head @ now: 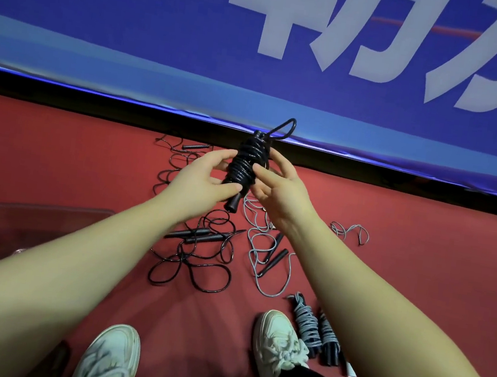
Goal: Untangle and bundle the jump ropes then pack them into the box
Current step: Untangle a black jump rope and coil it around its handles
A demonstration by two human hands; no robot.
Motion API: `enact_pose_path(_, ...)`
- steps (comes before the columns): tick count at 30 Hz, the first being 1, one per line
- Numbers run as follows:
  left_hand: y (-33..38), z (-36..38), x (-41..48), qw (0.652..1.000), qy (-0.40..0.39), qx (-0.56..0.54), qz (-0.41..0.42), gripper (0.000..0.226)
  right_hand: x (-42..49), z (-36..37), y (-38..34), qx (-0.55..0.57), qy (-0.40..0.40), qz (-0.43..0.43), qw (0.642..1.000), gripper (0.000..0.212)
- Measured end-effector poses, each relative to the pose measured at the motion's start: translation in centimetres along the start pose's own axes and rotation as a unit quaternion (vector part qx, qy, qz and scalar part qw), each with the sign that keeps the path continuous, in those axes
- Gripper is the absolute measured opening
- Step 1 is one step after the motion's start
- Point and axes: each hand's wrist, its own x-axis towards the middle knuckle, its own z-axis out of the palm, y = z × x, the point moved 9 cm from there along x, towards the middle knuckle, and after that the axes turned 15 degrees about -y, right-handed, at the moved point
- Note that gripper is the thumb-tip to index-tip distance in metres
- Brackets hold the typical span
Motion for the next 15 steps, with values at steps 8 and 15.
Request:
enact_pose_path(8,3.3,1.3,0.8,0.997,0.053,0.04,0.024,0.06,-1.4,0.8,-3.7,-0.105,-0.012,0.014,0.994,0.04)
enact_pose_path(15,6.8,8.2,2.0,0.995,-0.03,0.09,0.029,0.06,-6.3,-4.9,-6.8,-0.14,0.066,0.021,0.988,0.012)
